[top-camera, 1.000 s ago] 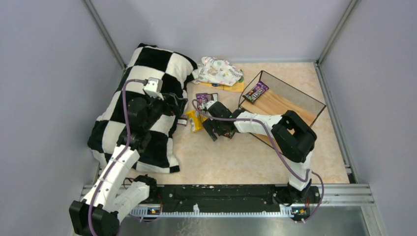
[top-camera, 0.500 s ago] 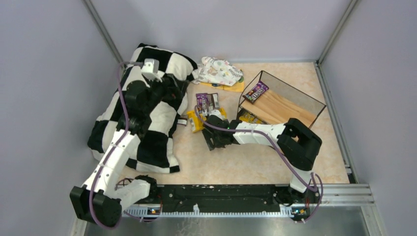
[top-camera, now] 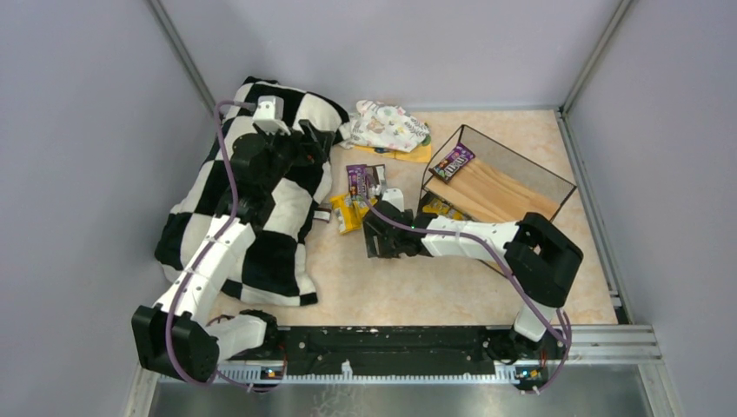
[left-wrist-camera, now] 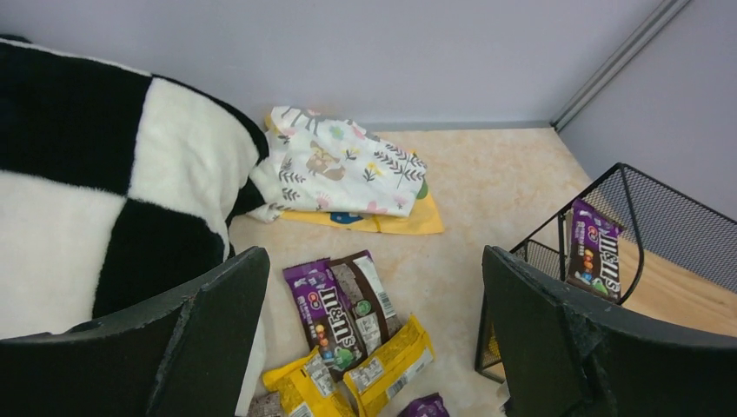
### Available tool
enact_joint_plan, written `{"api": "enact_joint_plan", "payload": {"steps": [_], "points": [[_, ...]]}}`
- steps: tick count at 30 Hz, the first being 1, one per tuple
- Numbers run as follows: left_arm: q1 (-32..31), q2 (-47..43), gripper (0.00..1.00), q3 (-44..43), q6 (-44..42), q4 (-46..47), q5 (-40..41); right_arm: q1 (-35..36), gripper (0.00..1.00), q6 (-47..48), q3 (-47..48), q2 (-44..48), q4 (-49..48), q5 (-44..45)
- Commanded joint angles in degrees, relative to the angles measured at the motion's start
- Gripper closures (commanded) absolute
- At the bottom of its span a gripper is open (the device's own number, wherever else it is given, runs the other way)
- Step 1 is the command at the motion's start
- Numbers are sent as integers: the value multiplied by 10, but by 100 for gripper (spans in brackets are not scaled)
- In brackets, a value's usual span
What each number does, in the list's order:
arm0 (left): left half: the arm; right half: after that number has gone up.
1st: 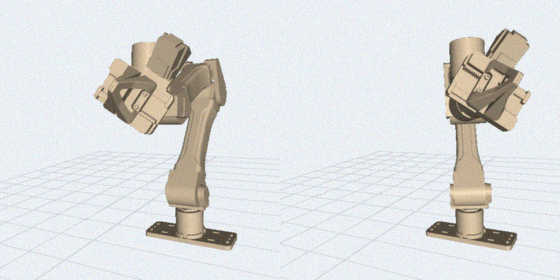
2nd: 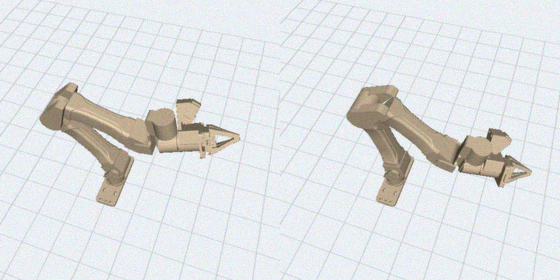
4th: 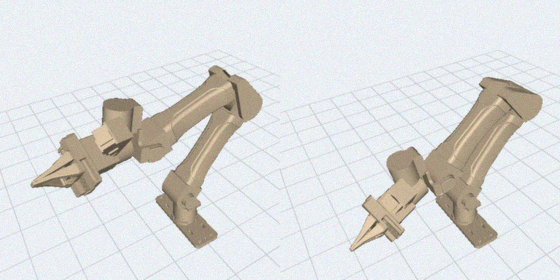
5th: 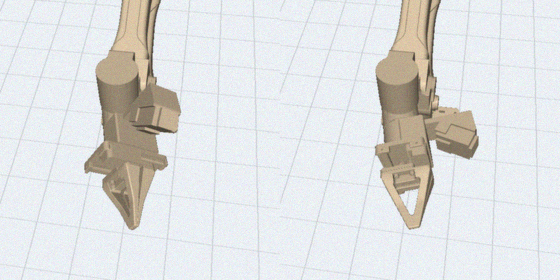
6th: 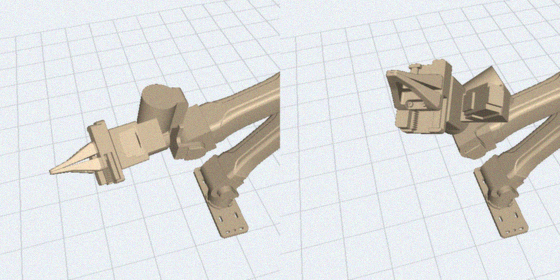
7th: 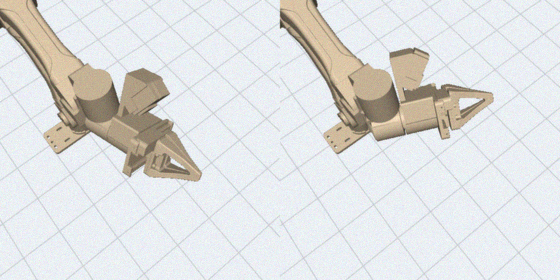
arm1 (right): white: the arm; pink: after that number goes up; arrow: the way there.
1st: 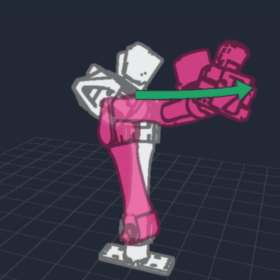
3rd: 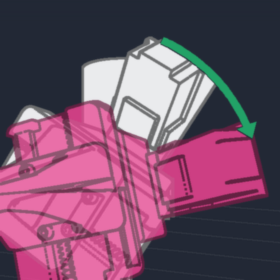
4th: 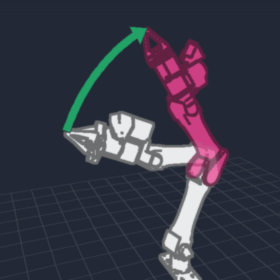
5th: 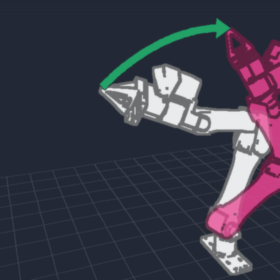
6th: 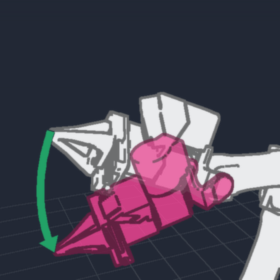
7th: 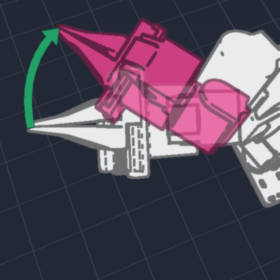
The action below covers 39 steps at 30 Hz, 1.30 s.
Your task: Place and organize the candy bags onto the shelf
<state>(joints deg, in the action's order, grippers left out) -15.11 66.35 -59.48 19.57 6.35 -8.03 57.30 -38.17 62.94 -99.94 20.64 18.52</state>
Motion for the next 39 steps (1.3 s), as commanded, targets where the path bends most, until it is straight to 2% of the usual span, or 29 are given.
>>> {"api": "enact_joint_plan", "payload": {"steps": [1, 14, 21, 30, 33, 38, 39], "points": [[-2, -32, 2, 12, -26, 34, 25, -16, 23, -20, -10, 33, -35, 32], [-1, -22, 2, 9, -22, 28, 13, -19, 62, 2, -10, 10, -51, 46], [-1, -17, 2, 11, -19, 28, 12, -19, 64, 4, -10, -3, -61, 32], [0, -8, 2, 10, -16, 27, 8, -10, 73, 12, -8, -16, -57, 48], [0, -10, 2, 10, -16, 27, 8, -4, 80, 15, -5, -17, -51, 63], [0, -13, 2, 10, -16, 26, 11, 0, 100, 19, -5, -15, -48, 71], [0, -13, 2, 10, -16, 26, 11, 1, 100, 20, -4, -13, -47, 72]]}}
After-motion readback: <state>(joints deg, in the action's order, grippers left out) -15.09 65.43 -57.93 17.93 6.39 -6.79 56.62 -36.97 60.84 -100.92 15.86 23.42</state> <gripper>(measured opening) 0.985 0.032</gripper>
